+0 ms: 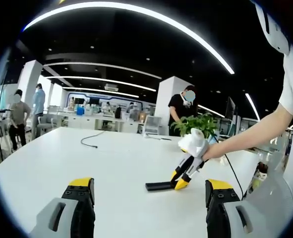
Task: Press the specified remote control buttons in sequence, fully releasing each button before pressing the next.
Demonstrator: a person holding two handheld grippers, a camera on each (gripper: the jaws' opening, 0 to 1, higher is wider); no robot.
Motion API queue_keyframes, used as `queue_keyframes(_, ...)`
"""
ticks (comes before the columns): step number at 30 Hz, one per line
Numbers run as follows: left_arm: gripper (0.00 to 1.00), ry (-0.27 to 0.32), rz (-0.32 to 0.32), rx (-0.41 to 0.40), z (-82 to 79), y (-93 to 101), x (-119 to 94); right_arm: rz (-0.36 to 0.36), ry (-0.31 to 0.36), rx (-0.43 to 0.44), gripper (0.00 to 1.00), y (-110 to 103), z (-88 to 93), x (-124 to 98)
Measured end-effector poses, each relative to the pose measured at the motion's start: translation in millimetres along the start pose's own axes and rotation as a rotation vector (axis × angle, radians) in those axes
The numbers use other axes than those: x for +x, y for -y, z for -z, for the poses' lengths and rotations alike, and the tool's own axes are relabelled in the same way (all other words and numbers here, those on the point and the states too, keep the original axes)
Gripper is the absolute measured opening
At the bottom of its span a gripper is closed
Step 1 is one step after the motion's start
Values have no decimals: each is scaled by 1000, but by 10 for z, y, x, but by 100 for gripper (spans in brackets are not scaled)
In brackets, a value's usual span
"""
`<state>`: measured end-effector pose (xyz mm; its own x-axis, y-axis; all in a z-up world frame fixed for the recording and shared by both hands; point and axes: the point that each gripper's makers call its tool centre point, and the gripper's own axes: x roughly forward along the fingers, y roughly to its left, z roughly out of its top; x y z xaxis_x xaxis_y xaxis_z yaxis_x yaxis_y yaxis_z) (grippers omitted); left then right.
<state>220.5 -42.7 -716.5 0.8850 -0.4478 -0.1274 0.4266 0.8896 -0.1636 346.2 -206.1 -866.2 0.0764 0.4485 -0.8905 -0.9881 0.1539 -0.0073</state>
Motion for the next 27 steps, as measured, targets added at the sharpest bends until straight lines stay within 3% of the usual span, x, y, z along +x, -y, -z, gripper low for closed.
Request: queue_keyframes(27,96,-10,-8,-1,18,-18,1,-16,-44,-22,21,167,-21,14)
